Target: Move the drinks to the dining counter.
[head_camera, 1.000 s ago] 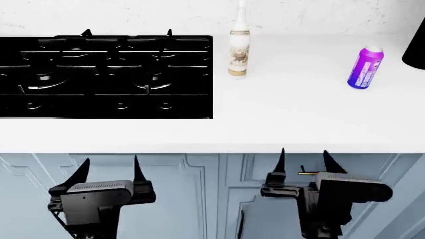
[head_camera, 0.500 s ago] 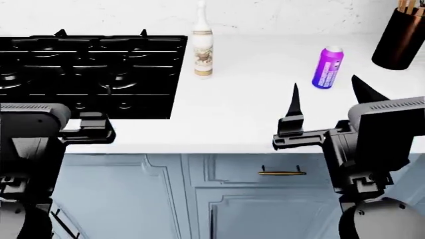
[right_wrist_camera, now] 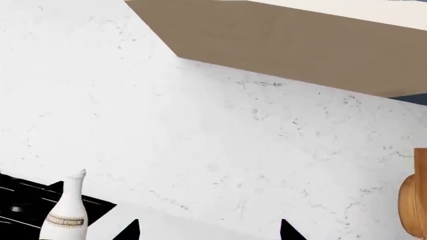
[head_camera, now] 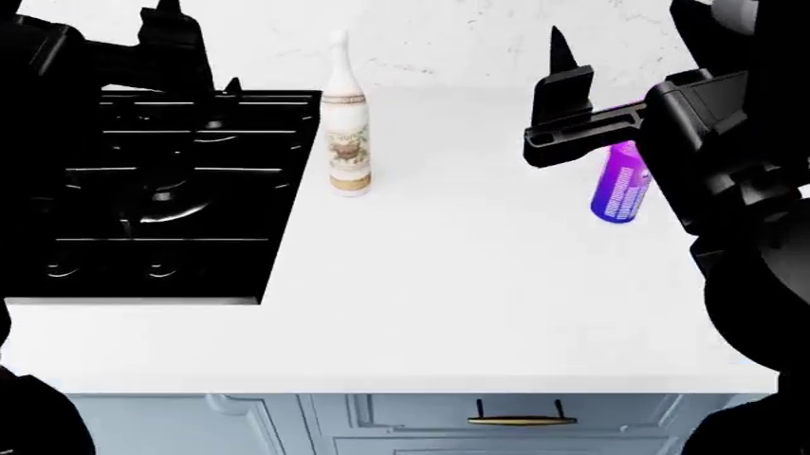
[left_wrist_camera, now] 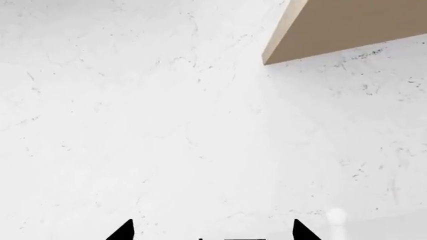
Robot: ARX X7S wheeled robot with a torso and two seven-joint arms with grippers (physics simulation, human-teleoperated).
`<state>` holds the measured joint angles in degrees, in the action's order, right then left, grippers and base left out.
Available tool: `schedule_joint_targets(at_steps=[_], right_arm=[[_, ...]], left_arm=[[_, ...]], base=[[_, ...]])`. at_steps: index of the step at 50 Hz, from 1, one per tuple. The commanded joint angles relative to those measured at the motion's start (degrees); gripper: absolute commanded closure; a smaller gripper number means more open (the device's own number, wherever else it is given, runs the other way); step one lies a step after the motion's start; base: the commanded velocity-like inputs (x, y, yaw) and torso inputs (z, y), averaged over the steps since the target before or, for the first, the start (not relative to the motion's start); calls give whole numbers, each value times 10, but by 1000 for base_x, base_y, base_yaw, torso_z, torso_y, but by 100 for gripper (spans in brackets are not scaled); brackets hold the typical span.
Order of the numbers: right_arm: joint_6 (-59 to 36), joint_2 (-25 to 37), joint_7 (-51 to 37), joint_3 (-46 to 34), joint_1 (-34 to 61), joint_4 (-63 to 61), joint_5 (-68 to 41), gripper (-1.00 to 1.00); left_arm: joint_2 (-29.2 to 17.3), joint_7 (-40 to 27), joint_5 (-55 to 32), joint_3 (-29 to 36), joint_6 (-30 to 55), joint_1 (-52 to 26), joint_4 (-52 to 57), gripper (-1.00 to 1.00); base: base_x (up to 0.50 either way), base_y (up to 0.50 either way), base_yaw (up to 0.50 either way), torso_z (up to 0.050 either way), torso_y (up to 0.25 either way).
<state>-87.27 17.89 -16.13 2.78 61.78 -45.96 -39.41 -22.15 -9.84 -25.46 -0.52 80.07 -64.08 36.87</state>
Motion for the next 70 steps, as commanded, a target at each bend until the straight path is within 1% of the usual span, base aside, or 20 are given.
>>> schedule_joint_targets(at_steps=[1,3,9,11,12,17,18,20,21,23,24,25,26,28,36,40,48,51,61,70], right_arm=[[-18,72,-294,31,77,56,-374,-100],[2,80,-271,16,56,43,-359,-100],[16,89,-271,8,54,44,-362,-100],[-1,88,-313,8,53,60,-367,-100],[4,82,-323,26,45,74,-389,-100],[1,81,-375,37,40,108,-433,-100],[-13,85,-407,27,38,126,-460,-100],[-7,88,-472,30,30,168,-511,-100],[4,91,-516,30,21,200,-551,-100],[6,97,-534,20,17,200,-572,-100],[12,107,-580,2,15,224,-601,-100],[17,109,-592,-1,13,231,-610,-100],[18,106,-565,6,5,222,-588,-100],[13,113,-568,-7,-15,233,-574,-100],[53,123,-468,-9,-71,238,-455,-100],[55,133,-491,0,-75,235,-468,-100],[54,153,-566,12,-75,225,-527,-100],[59,153,-571,12,-82,224,-532,-100],[104,144,-440,-26,-102,282,-409,-100],[131,151,-394,-44,-104,313,-367,-100]], left_arm=[[1,-4,-15,-8,31,-32,-4,-100],[1,-5,-18,-9,32,-21,8,-100],[-5,-4,-19,-13,30,-19,8,-100],[-2,-3,-24,-17,37,-15,6,-100],[3,3,-34,-25,55,-15,5,-100],[10,3,-47,-31,77,-22,-1,-100],[12,3,-71,-35,98,-23,-7,-100],[-28,-103,-233,-12,99,-28,-65,-100],[-36,-142,-280,-5,98,-31,-83,-100],[-46,-162,-311,17,95,-31,-93,-100],[-47,-162,-310,28,89,-33,-98,-100],[-49,-162,-303,39,78,-34,-101,-100],[-47,-159,-305,41,73,-33,-106,-100],[-48,-151,-296,60,55,-21,-114,-100],[-53,-119,-239,130,-29,4,-161,-100],[-52,-108,-223,151,-52,9,-178,-100],[-53,-111,-230,147,-49,10,-175,-100],[-53,-116,-237,137,-44,11,-169,-100],[-54,-122,-244,135,-39,9,-164,-100],[-56,-122,-244,139,-45,14,-164,-100]], base=[[223,-74,0,0,0],[273,-59,0,0,0],[409,-60,0,0,0],[207,-31,0,0,0],[0,0,0,0,0],[0,0,0,0,0],[0,0,0,0,0],[0,0,0,0,0],[0,0,0,0,0],[0,0,0,0,0],[0,0,0,0,0],[0,0,0,0,0],[0,0,0,0,0],[0,0,0,0,0],[0,0,0,0,0],[0,0,0,0,0],[0,0,0,0,0],[0,0,0,0,5],[0,0,0,0,0],[0,0,0,0,0]])
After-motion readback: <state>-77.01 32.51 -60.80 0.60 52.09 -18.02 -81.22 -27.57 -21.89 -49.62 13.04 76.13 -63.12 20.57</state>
